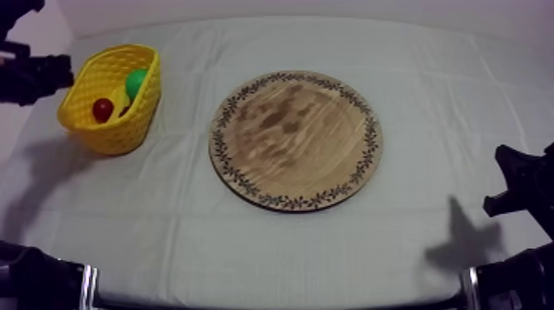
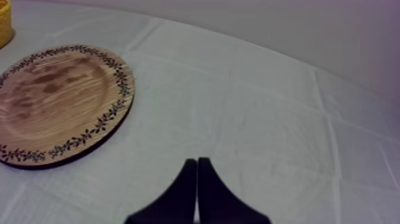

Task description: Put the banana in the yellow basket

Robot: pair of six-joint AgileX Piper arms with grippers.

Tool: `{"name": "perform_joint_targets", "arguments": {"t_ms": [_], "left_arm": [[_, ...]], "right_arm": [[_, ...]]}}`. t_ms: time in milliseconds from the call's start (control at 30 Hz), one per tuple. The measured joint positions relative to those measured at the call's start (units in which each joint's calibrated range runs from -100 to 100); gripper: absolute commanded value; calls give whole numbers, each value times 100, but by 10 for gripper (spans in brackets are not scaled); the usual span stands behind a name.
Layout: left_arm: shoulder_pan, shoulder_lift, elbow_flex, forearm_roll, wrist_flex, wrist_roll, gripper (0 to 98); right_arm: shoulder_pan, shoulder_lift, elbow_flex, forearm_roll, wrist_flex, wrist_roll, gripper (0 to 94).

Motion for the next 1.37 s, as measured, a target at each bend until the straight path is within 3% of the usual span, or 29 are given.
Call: {"name": "perform_joint_targets", "arguments": {"t_ms": [300, 400, 667, 833, 1100, 1367], "left_arm": [[-10, -2005, 1678, -277, -546, 1, 61], [5, -2649, 2103, -369, -616, 22, 21], [96, -4193, 2981, -663, -156, 346, 1], [36, -5032, 3333, -674, -80, 165, 0], [-139, -6067, 4088, -654, -620, -85, 0], [-264, -6469, 4339, -695, -908, 452, 0]], "right_arm": [[0, 0, 0, 0, 0, 0, 2], [0, 0, 0, 0, 0, 0, 2], [0, 0, 0, 0, 0, 0, 2], [0, 0, 0, 0, 0, 0, 2], [0, 0, 0, 0, 0, 0, 2], [0, 0, 0, 0, 0, -3, 2]]}}
